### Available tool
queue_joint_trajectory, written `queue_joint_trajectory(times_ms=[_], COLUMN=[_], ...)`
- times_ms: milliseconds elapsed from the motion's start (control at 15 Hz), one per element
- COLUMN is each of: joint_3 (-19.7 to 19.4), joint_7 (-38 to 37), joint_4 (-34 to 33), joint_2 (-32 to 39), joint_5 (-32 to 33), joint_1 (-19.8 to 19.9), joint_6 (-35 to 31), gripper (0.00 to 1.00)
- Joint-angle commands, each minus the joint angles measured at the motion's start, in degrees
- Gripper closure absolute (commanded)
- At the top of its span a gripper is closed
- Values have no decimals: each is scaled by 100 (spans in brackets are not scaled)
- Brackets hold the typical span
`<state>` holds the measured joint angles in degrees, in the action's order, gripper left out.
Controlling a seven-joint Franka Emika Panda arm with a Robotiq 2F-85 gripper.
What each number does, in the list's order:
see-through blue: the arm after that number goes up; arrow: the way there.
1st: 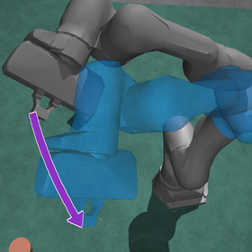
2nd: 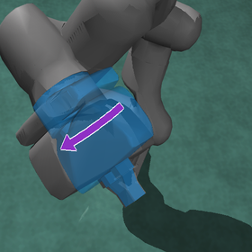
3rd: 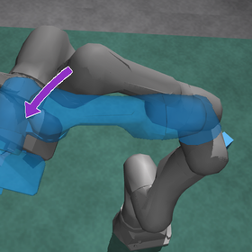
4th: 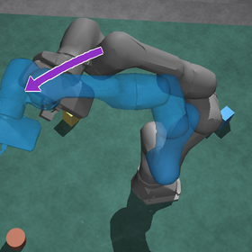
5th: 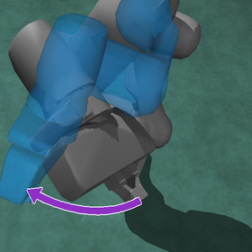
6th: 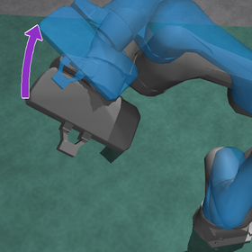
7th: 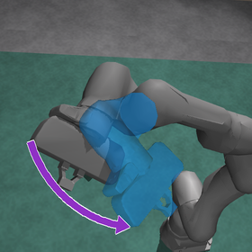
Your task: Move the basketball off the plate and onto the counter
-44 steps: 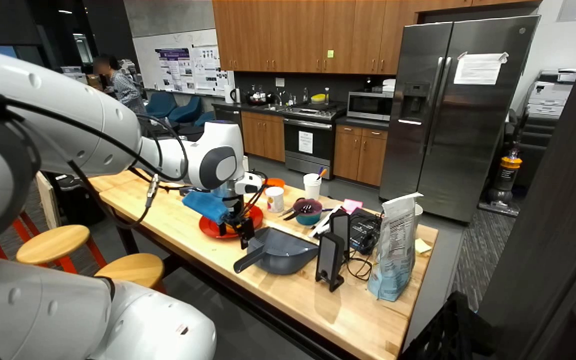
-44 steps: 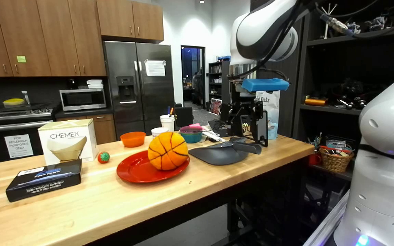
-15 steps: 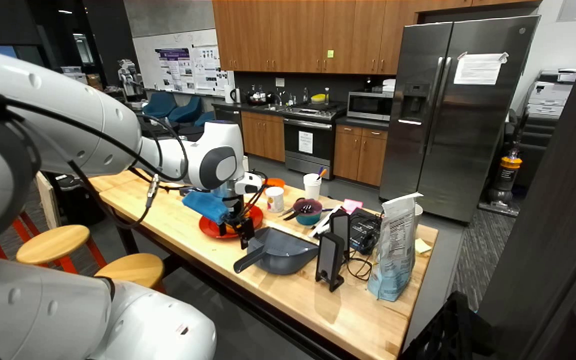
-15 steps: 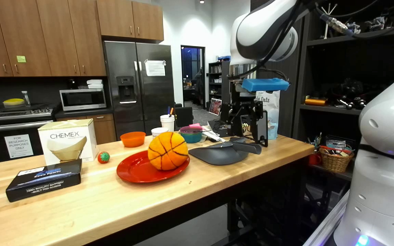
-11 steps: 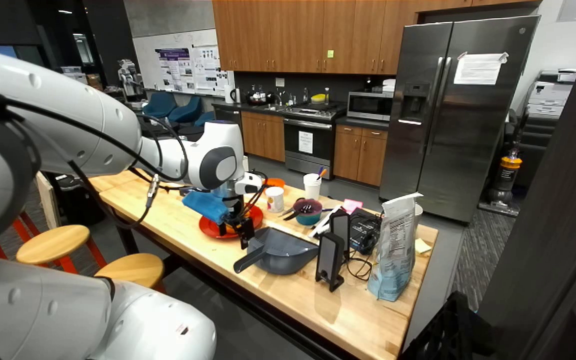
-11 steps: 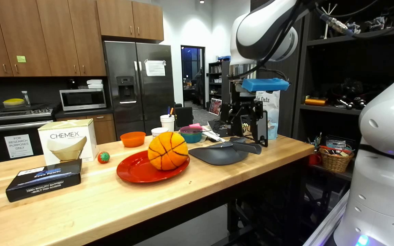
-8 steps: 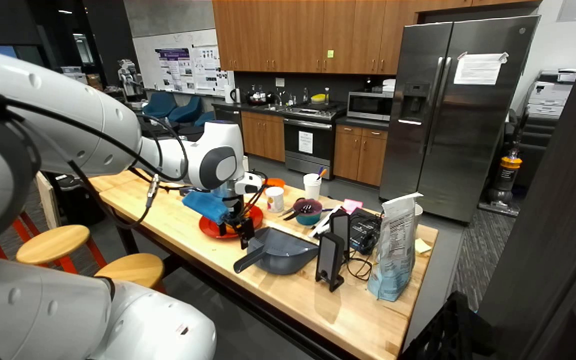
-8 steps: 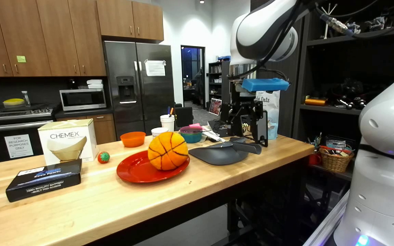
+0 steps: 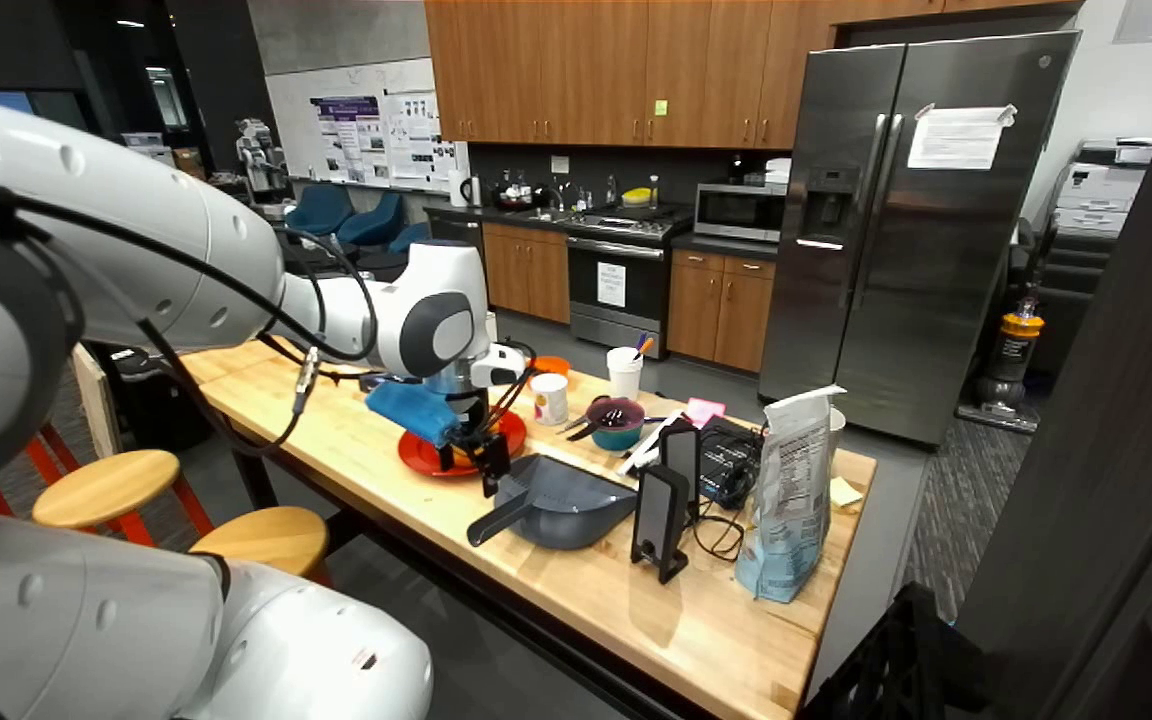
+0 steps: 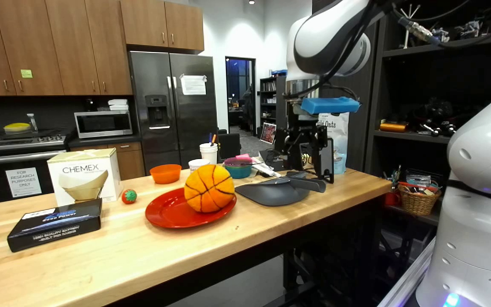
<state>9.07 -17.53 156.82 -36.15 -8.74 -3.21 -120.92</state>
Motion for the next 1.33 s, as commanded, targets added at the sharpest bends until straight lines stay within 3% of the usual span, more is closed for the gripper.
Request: queue_joint_trajectory(times_ms=[0, 533, 1267], joint_3=[-27, -62, -49], joint_7=[51, 146, 1114], joint_4=[-279, -1399, -2399], joint_2=[213, 858, 1978], joint_5=[162, 579, 560], joint_1=[64, 156, -250], joint_6=[37, 340, 571], gripper=[0, 0, 0])
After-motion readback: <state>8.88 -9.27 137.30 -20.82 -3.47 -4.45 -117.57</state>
